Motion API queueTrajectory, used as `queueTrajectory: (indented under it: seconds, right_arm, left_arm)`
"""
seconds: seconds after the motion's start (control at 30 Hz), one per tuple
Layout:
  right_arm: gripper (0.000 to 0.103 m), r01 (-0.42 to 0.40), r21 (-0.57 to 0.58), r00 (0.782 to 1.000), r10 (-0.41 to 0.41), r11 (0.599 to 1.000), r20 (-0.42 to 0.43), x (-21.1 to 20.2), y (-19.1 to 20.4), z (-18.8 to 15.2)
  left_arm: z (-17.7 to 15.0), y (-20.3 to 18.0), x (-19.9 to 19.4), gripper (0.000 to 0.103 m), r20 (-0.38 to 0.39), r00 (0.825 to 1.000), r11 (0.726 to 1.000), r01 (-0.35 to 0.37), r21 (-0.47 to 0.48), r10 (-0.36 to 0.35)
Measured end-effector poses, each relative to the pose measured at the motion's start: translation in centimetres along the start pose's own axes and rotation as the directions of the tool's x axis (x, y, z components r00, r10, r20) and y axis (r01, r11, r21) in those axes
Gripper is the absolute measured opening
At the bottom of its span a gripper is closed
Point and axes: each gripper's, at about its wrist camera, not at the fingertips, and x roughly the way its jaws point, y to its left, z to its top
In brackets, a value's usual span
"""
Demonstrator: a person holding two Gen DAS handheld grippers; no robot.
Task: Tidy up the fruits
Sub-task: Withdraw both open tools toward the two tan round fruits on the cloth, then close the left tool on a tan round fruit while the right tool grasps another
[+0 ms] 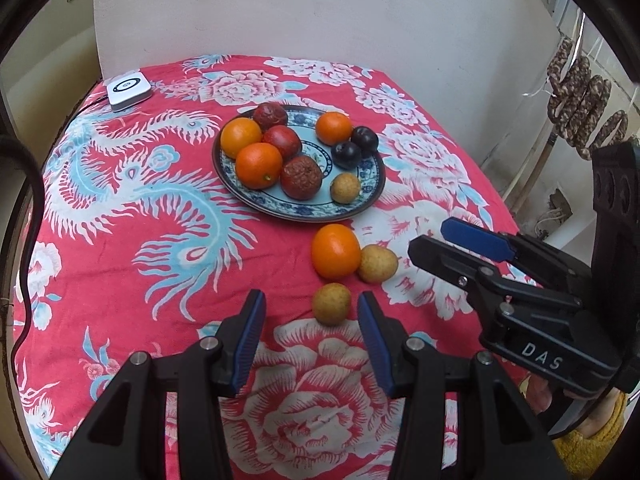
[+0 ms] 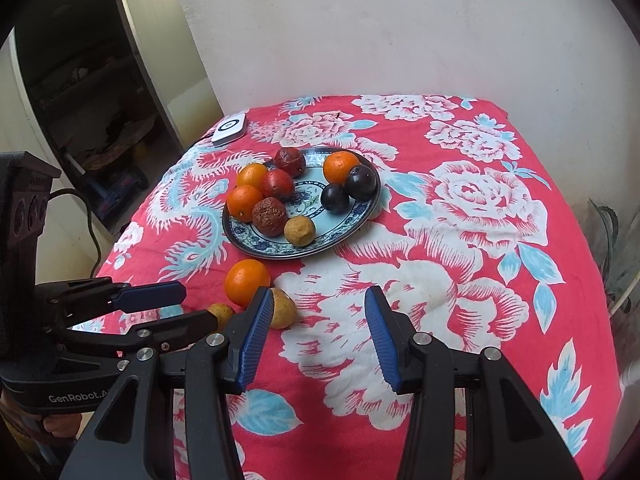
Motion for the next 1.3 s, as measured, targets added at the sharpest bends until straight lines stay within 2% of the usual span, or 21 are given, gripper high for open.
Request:
queueTrajectory:
  seconds: [0.13,0.5,1.07,1.3]
  right_arm:
    - [0.049,-0.006,-0.005,1.000,0.006,1.000,-0.002,0.0,0.2,0.0]
    - [0.049,-0.019,-0.009,1.000,0.019,1.000,-0.012,0.4,0.4,-0.2]
    - [0.048,-0.075,-0.050,0.996,0.073,0.996,-0.051,1.4,1.8,-0.7]
    - [0.037,-0.070,-0.076,0.995,0.065,0.995,-0.073,2.5,2.2,-0.8]
  left_arm:
    - [-0.2,-0.1,0.5,0.049,-0.018,1.000,1.000,0.015,0.005,-0.015]
    - [-0.3,-0.4,1.0,0.023,-0.016,0.999,0.998,0.052,0.019,-0.051]
    - [-0.2,1.1,-0.1,0.023,0.034,0.999,1.000,0.013,-0.023,-0.012]
    - [-0.1,1.6,-0.3,0.023,0.045,0.999,0.999,0.010,-0.040,-0.008]
